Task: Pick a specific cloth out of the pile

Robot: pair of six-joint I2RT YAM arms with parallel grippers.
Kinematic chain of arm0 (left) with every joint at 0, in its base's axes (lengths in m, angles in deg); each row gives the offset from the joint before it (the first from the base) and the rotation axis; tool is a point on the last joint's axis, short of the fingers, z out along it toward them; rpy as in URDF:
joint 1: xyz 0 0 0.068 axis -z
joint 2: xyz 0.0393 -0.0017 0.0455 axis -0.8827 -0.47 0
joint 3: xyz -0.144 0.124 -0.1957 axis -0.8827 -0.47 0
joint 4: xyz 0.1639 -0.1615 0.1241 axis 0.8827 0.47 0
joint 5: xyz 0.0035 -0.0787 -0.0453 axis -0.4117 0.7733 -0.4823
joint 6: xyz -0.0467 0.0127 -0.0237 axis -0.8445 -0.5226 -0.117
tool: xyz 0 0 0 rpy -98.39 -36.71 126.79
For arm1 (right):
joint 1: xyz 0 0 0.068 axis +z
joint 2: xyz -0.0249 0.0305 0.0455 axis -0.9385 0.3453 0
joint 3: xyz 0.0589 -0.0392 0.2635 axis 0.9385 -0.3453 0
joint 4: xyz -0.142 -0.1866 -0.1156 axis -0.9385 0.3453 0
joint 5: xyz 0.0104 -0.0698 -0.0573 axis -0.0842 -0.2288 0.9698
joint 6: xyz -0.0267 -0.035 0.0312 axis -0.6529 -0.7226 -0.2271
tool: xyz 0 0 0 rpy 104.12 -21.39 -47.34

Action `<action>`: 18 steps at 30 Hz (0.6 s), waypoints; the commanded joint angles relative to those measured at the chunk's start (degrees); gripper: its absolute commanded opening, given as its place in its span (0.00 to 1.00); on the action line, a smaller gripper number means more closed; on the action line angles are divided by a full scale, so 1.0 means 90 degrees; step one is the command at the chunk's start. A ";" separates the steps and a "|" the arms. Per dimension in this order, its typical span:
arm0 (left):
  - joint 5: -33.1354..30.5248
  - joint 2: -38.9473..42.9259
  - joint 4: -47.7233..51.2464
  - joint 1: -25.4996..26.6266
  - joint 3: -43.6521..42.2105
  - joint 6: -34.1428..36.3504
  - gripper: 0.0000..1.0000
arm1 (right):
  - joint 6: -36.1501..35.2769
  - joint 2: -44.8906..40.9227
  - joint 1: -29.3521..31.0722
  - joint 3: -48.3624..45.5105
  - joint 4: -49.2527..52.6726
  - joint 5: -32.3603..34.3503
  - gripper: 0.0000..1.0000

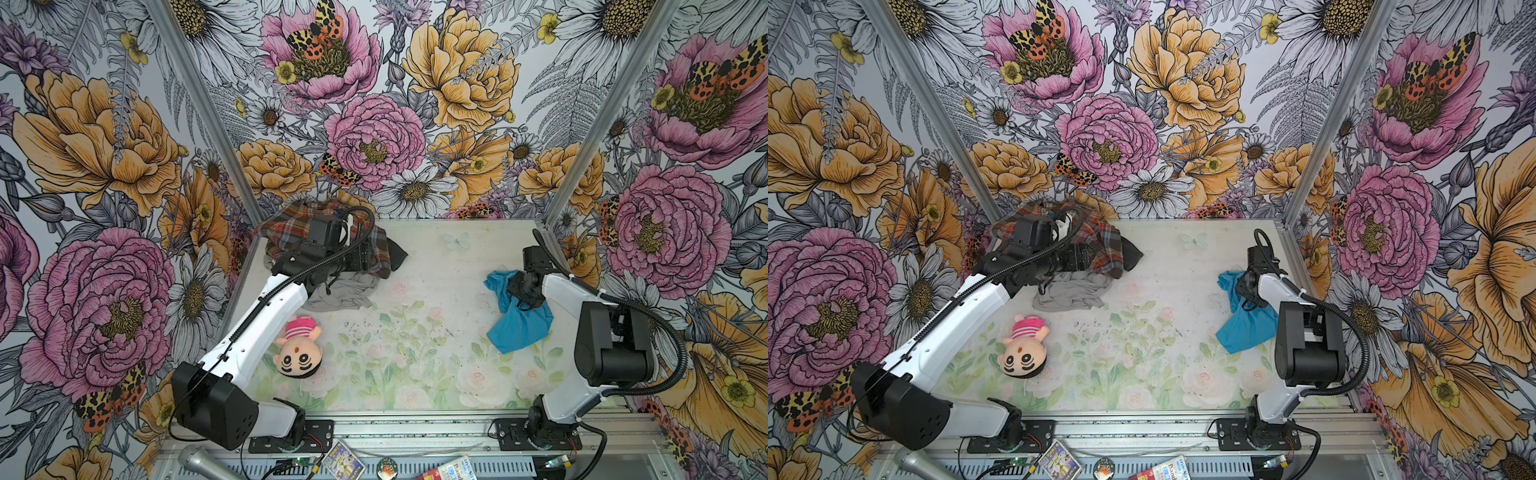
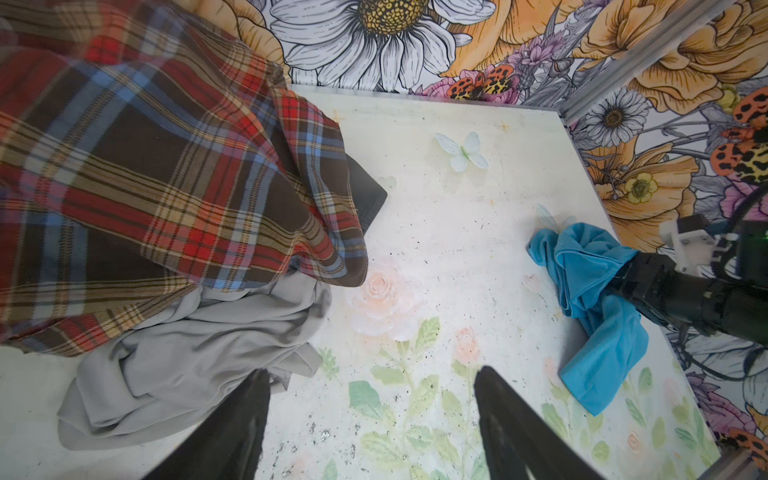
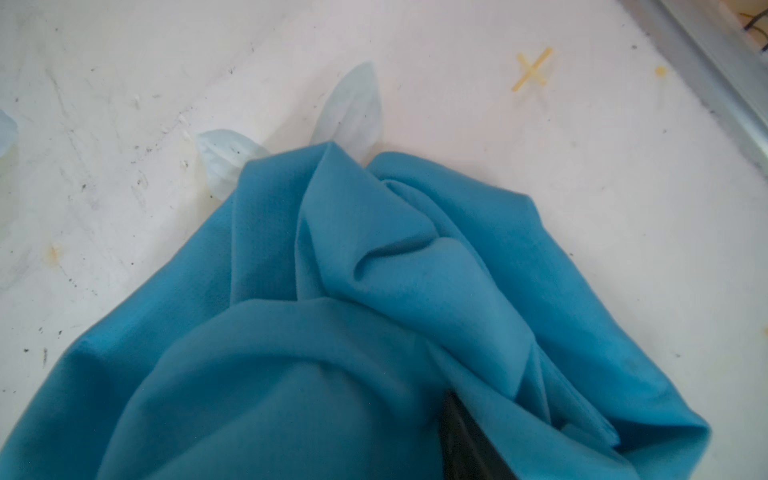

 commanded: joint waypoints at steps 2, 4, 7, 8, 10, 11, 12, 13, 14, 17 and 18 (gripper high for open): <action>-0.0404 0.0318 -0.0276 -0.0328 -0.0266 -0.0152 0.81 | 0.0102 -0.0495 -0.0038 0.0084 0.0135 0.0011 0.63; -0.0450 0.0403 -0.0341 -0.0507 -0.0403 -0.0181 0.82 | 0.0130 -0.0802 -0.0035 0.0032 0.0183 0.0063 0.67; -0.0426 0.0510 -0.0420 -0.0840 -0.0580 -0.0308 0.84 | 0.0154 -0.1301 -0.0033 -0.0054 0.0282 0.0074 0.71; -0.0415 0.0543 -0.0464 -0.0938 -0.0636 -0.0331 0.86 | 0.0164 -0.1465 -0.0026 -0.0090 0.0317 0.0080 0.73; -0.0436 0.0599 -0.0531 -0.1105 -0.0749 -0.0341 0.88 | 0.0157 -0.1843 -0.0024 -0.0201 0.0322 0.0107 0.76; -0.0436 0.0638 -0.0589 -0.1180 -0.0816 -0.0341 0.89 | 0.0138 -0.2038 -0.0010 -0.0244 0.0312 0.0138 0.77; -0.0459 0.0658 -0.0630 -0.1259 -0.0875 -0.0341 0.90 | 0.0077 -0.2217 0.0012 -0.0273 0.0302 0.0181 0.79; -0.0505 0.0687 -0.0675 -0.1342 -0.0946 -0.0350 0.91 | -0.0051 -0.2387 0.0048 -0.0274 0.0312 0.0265 0.81; -0.0550 0.0721 -0.0735 -0.1433 -0.1030 -0.0365 0.94 | -0.0177 -0.2541 0.0061 -0.0250 0.0306 0.0336 0.85; -0.0821 0.0797 -0.0774 -0.1685 -0.1193 -0.0398 0.99 | -0.0750 -0.2908 0.0151 -0.0229 0.0175 0.0444 0.99; -0.0920 0.0836 -0.0774 -0.1760 -0.1248 -0.0425 0.99 | -0.0948 -0.3014 0.0198 -0.0264 0.0080 0.0496 0.99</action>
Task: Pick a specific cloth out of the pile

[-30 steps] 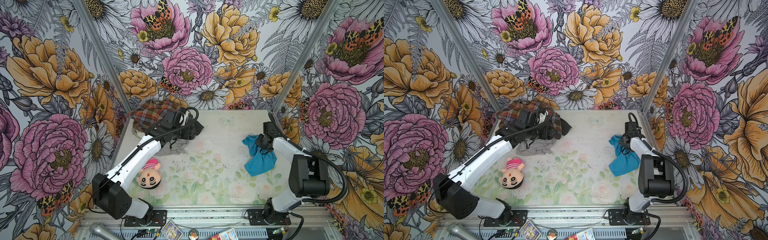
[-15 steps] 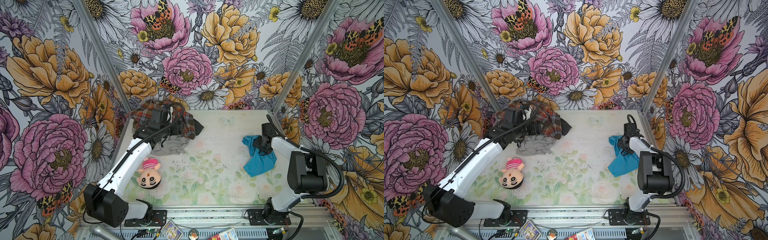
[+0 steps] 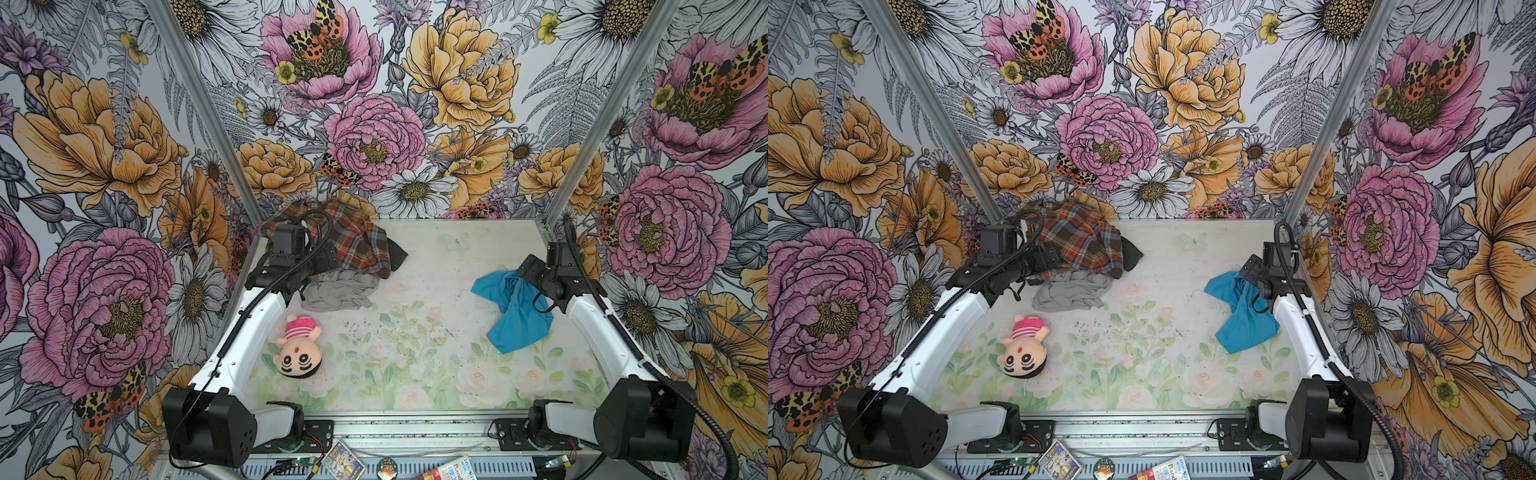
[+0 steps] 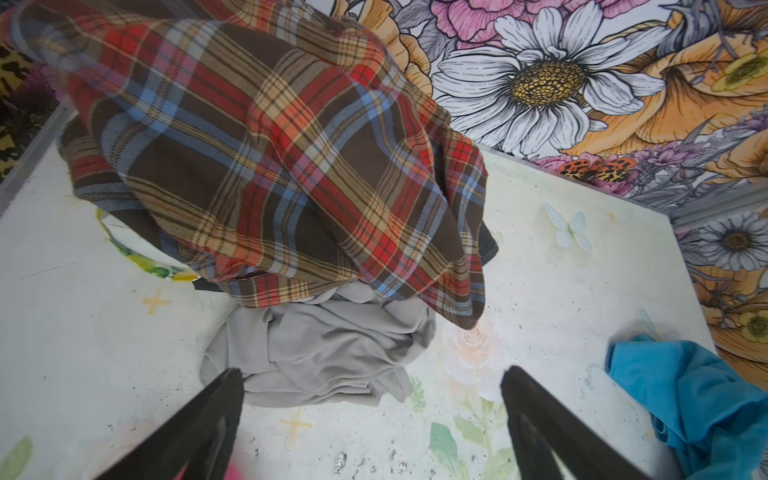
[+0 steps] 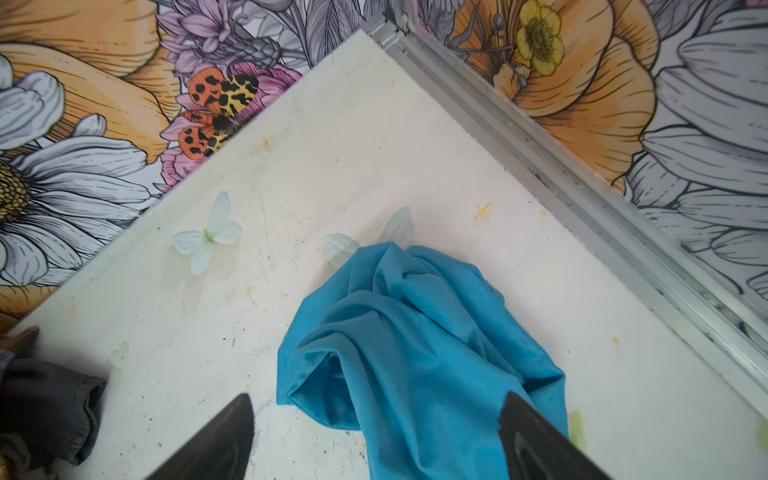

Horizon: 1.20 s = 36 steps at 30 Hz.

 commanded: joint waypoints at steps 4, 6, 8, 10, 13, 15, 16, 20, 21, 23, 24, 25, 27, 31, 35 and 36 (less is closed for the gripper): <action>-0.0830 0.0464 -0.0520 -0.0507 -0.0546 -0.0284 0.99 | -0.1239 -0.0814 0.0193 -0.0517 -0.0842 0.0463 0.99; -0.1112 0.0694 -0.0901 -0.0594 -0.0945 -0.0354 0.99 | -0.1452 -0.1092 0.0191 -0.0899 -0.1346 0.0441 1.00; -0.1405 0.0991 -0.1545 -0.0676 -0.1527 -0.0351 0.99 | -0.1701 -0.1353 0.0208 -0.1359 -0.1904 0.0330 0.99; -0.1702 0.1235 -0.2175 -0.0671 -0.2113 -0.0172 0.99 | -0.1897 -0.1553 0.0223 -0.1841 -0.2511 0.0367 0.99; -0.1983 0.1554 -0.3278 -0.0670 -0.3138 0.0295 0.99 | -0.2165 -0.1830 0.0238 -0.2804 -0.3736 0.0341 0.99; -0.2023 0.1661 -0.4014 -0.0656 -0.3767 0.0688 0.99 | -0.2218 -0.1926 0.0242 -0.3428 -0.4517 0.0411 0.99; -0.2004 0.1673 -0.4421 -0.0647 -0.4080 0.0901 0.99 | -0.2291 -0.1886 0.0241 -0.3708 -0.4903 0.0404 0.99; -0.1884 0.1368 -0.5533 -0.0593 -0.4744 0.1504 0.99 | -0.2577 -0.1451 0.0247 -0.4377 -0.6188 0.0420 1.00; -0.1884 0.1266 -0.5724 -0.0590 -0.4815 0.1595 0.99 | -0.2613 -0.1318 0.0244 -0.4462 -0.6454 0.0449 0.99; -0.1884 0.0980 -0.6441 -0.0613 -0.5039 0.1671 0.99 | -0.2719 -0.0963 0.0243 -0.4504 -0.6925 0.0481 1.00; -0.1848 0.0847 -0.6699 -0.0667 -0.5085 0.1621 0.99 | -0.2793 -0.0762 0.0243 -0.4472 -0.7054 0.0454 1.00; -0.1767 0.0679 -0.6886 -0.0703 -0.5072 0.1606 0.99 | -0.2895 -0.0507 0.0238 -0.4451 -0.7247 0.0399 1.00; -0.1658 0.0259 -0.7359 -0.0717 -0.5056 0.1685 0.99 | -0.2984 -0.0053 0.0241 -0.4427 -0.7698 0.0292 1.00; -0.1508 -0.0658 -0.8013 -0.0750 -0.4769 0.1733 0.99 | -0.3050 0.0457 0.0228 -0.4300 -0.8254 0.0363 0.99; -0.1305 -0.1446 -0.8558 -0.0875 -0.4530 0.1899 0.99 | -0.3136 0.0855 0.0203 -0.3708 -0.7558 0.0008 1.00; -0.1319 -0.1541 -0.8571 -0.0803 -0.4477 0.1995 0.99 | -0.3131 0.0934 0.0204 -0.3633 -0.7558 -0.0060 1.00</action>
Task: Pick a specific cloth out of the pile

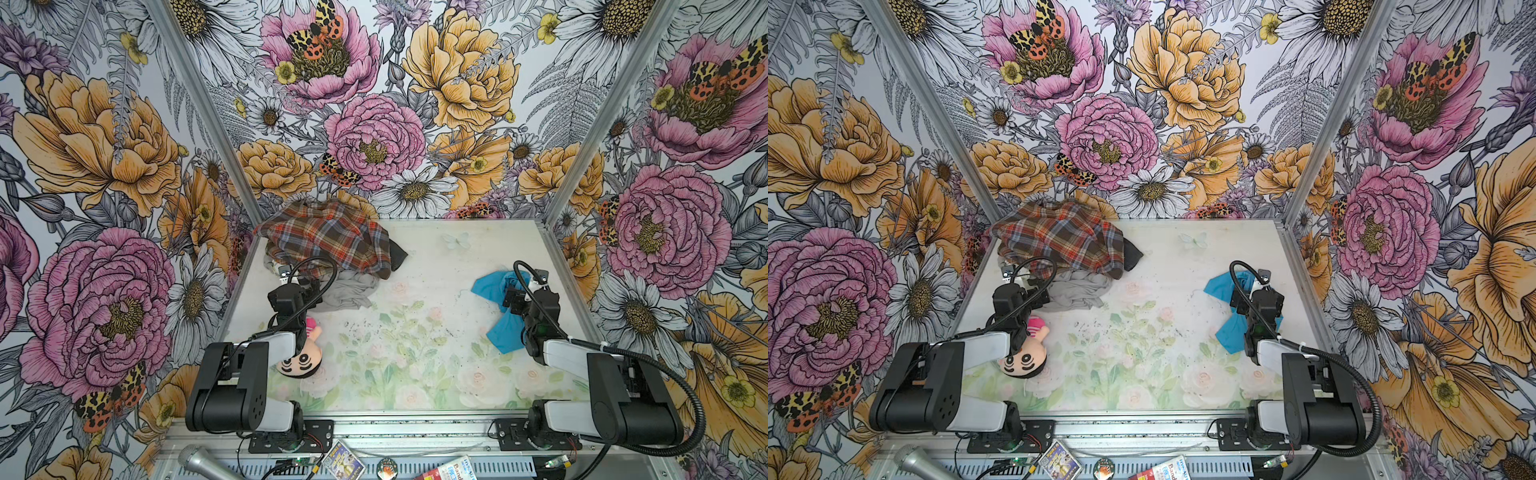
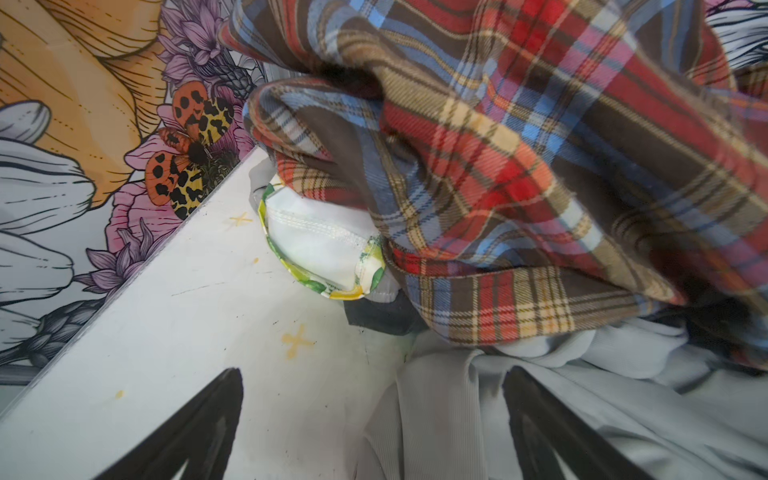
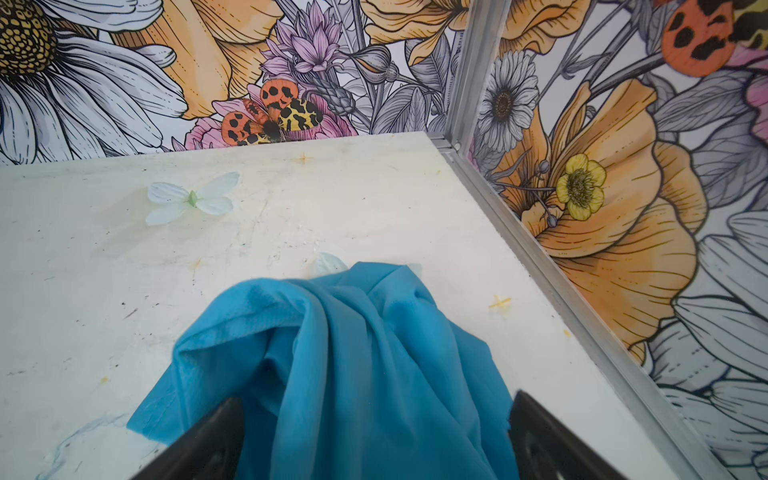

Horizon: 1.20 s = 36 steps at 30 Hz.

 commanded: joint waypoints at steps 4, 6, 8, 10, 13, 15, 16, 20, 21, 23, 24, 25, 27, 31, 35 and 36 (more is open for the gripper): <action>0.0187 -0.0243 -0.1325 0.0121 -0.0134 0.0433 0.99 | -0.0110 0.0172 0.0020 0.0392 -0.0237 -0.0387 0.99; 0.0553 -0.0463 -0.1864 -0.0010 -0.0314 0.0372 0.99 | -0.0006 0.0240 0.0005 0.0140 -0.0784 -0.0481 1.00; 0.0554 -0.0479 -0.1922 -0.0017 -0.0324 0.0381 0.99 | -0.0075 0.0707 0.0052 -0.0333 -0.2161 -0.0564 1.00; 0.0484 -0.0506 -0.1998 0.0020 -0.0338 0.0388 0.99 | -0.0148 0.1194 0.0088 -0.0466 -0.2979 -0.0549 1.00; 0.0486 -0.0511 -0.2009 0.0018 -0.0333 0.0390 0.99 | 0.0011 0.1123 0.0123 0.0077 -0.1774 -0.0061 1.00; 0.0436 -0.0516 -0.2026 0.0037 -0.0346 0.0402 0.99 | -0.0024 0.1163 0.0147 0.0051 -0.1890 -0.0047 1.00; 0.0359 -0.0522 -0.2024 0.0070 -0.0343 0.0416 0.99 | 0.0016 0.1064 0.0151 0.0086 -0.1637 -0.0027 0.99; 0.0332 -0.0522 -0.2058 0.0082 -0.0357 0.0416 0.99 | -0.0025 0.1115 0.0156 -0.0001 -0.1935 -0.0046 0.99; 0.0337 -0.0522 -0.2055 0.0082 -0.0355 0.0416 0.99 | -0.0004 0.1059 0.0162 0.0017 -0.1804 -0.0042 0.99; 0.0336 -0.0519 -0.2057 0.0087 -0.0358 0.0416 0.99 | -0.0019 0.1100 0.0156 0.0011 -0.1898 -0.0039 1.00; 0.0336 -0.0522 -0.2058 0.0084 -0.0358 0.0416 0.99 | -0.0006 0.1063 0.0156 0.0011 -0.1803 -0.0046 1.00; 0.0339 -0.0522 -0.2058 0.0084 -0.0357 0.0416 0.99 | -0.0028 0.1102 0.0156 0.0006 -0.1872 -0.0047 1.00; 0.0333 -0.0522 -0.2051 0.0084 -0.0358 0.0416 0.99 | -0.0005 0.1070 0.0156 0.0011 -0.1834 -0.0037 0.99; 0.0335 -0.0522 -0.2057 0.0084 -0.0358 0.0416 0.99 | -0.0014 0.1091 0.0157 0.0014 -0.1855 -0.0046 0.99; 0.0337 -0.0517 -0.2057 0.0084 -0.0357 0.0416 0.99 | -0.0017 0.1082 0.0156 0.0021 -0.1835 -0.0045 0.99; 0.0337 -0.0522 -0.2058 0.0084 -0.0358 0.0416 0.99 | -0.0020 0.1082 0.0156 0.0021 -0.1832 -0.0043 1.00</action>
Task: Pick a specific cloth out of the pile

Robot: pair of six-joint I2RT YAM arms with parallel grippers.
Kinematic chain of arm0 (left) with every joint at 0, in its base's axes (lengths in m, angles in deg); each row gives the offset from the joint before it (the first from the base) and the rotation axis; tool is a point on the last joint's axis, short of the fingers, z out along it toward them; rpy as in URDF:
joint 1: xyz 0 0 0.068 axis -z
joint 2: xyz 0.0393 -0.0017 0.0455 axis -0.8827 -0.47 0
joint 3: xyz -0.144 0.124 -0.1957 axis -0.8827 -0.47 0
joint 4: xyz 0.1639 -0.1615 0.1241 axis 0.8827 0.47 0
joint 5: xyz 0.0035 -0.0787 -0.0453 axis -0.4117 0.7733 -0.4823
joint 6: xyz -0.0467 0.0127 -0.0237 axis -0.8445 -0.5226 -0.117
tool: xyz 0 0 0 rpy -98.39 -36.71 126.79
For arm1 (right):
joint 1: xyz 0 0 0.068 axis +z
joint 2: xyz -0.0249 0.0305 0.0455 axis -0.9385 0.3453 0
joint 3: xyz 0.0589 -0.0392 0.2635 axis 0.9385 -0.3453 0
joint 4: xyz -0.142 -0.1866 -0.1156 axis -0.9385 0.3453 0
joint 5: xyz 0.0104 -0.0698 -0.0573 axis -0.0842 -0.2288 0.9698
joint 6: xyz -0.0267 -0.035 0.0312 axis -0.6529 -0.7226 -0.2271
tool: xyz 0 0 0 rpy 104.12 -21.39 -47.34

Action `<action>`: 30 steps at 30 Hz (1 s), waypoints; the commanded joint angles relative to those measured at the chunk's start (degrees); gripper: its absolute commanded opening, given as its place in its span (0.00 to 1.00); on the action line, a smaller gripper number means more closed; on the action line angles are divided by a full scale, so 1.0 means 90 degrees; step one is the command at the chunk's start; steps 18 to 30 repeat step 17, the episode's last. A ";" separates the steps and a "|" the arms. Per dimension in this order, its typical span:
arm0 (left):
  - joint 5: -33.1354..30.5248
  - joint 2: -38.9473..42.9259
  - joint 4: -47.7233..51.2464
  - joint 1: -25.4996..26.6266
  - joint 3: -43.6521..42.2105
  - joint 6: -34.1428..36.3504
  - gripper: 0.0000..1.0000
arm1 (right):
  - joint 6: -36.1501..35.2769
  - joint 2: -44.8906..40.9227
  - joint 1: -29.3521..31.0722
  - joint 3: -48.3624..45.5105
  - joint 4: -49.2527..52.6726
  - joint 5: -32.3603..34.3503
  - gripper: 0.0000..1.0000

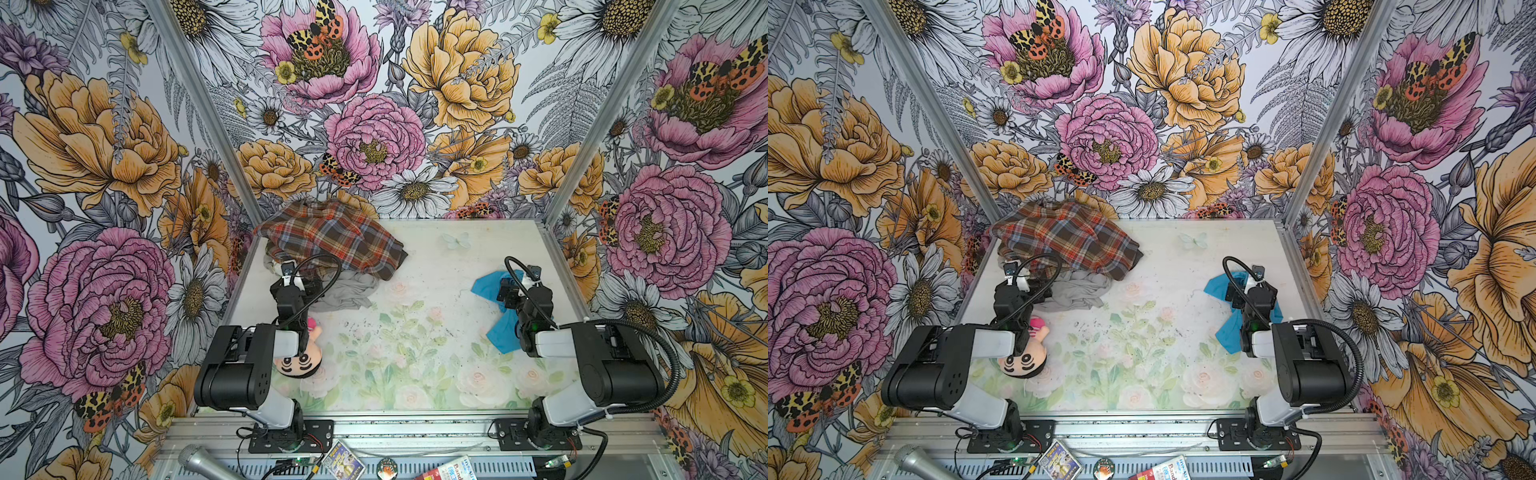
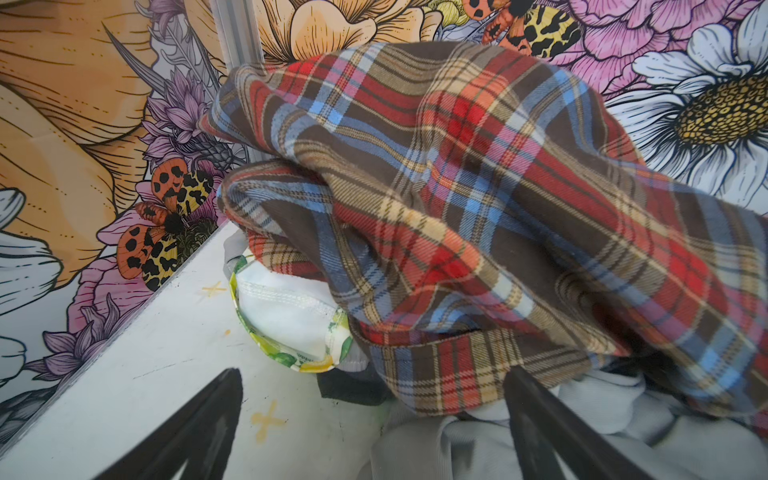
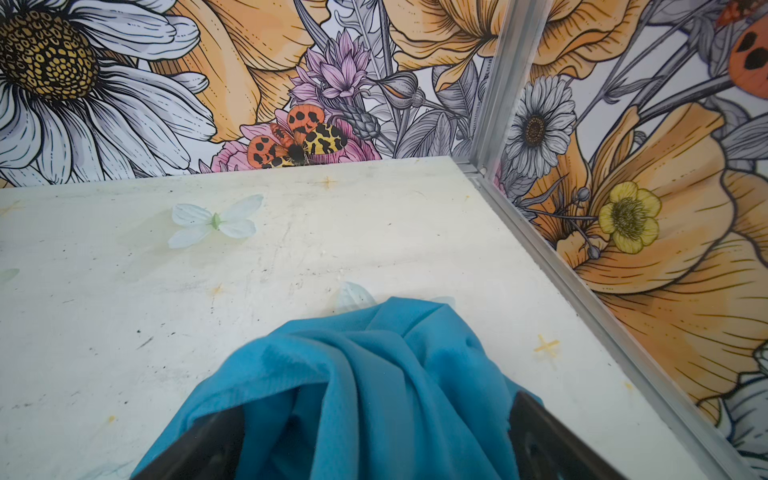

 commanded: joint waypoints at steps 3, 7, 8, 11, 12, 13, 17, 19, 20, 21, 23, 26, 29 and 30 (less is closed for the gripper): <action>0.0013 -0.0033 -0.0186 0.0029 -0.0074 0.0096 0.99 | -0.0002 -0.0068 0.0035 0.0076 -0.0223 0.0093 1.00; 0.0011 -0.0034 -0.0186 0.0027 -0.0080 0.0096 0.99 | -0.0002 -0.0060 0.0030 0.0074 -0.0205 0.0089 1.00; 0.0019 -0.0034 -0.0186 0.0027 -0.0078 0.0096 0.99 | 0.0004 -0.0033 0.0038 0.0111 -0.0155 0.0085 0.99; 0.0013 -0.0034 -0.0186 0.0031 -0.0081 0.0097 0.99 | 0.0035 -0.0013 0.0001 0.0170 -0.0065 0.0064 1.00; 0.0018 -0.0034 -0.0185 0.0030 -0.0081 0.0096 0.99 | 0.0031 -0.0020 0.0001 0.0158 -0.0070 0.0063 1.00; 0.0016 -0.0034 -0.0186 0.0024 -0.0080 0.0096 0.99 | 0.0029 -0.0023 0.0001 0.0158 -0.0076 0.0064 0.99; 0.0015 -0.0032 -0.0184 0.0033 -0.0078 0.0096 0.99 | 0.0004 -0.0062 0.0015 0.0055 -0.0248 0.0054 1.00; 0.0015 -0.0032 -0.0184 0.0033 -0.0078 0.0096 0.99 | 0.0004 -0.0062 0.0015 0.0055 -0.0248 0.0054 1.00; 0.0015 -0.0032 -0.0184 0.0033 -0.0078 0.0096 0.99 | 0.0004 -0.0062 0.0015 0.0055 -0.0248 0.0054 1.00; 0.0015 -0.0032 -0.0184 0.0033 -0.0078 0.0096 0.99 | 0.0004 -0.0062 0.0015 0.0055 -0.0248 0.0054 1.00; 0.0015 -0.0032 -0.0184 0.0033 -0.0078 0.0096 0.99 | 0.0004 -0.0062 0.0015 0.0055 -0.0248 0.0054 1.00; 0.0015 -0.0032 -0.0184 0.0033 -0.0078 0.0096 0.99 | 0.0004 -0.0062 0.0015 0.0055 -0.0248 0.0054 1.00; 0.0015 -0.0032 -0.0184 0.0033 -0.0078 0.0096 0.99 | 0.0004 -0.0062 0.0015 0.0055 -0.0248 0.0054 1.00; 0.0015 -0.0032 -0.0184 0.0033 -0.0078 0.0096 0.99 | 0.0004 -0.0062 0.0015 0.0055 -0.0248 0.0054 1.00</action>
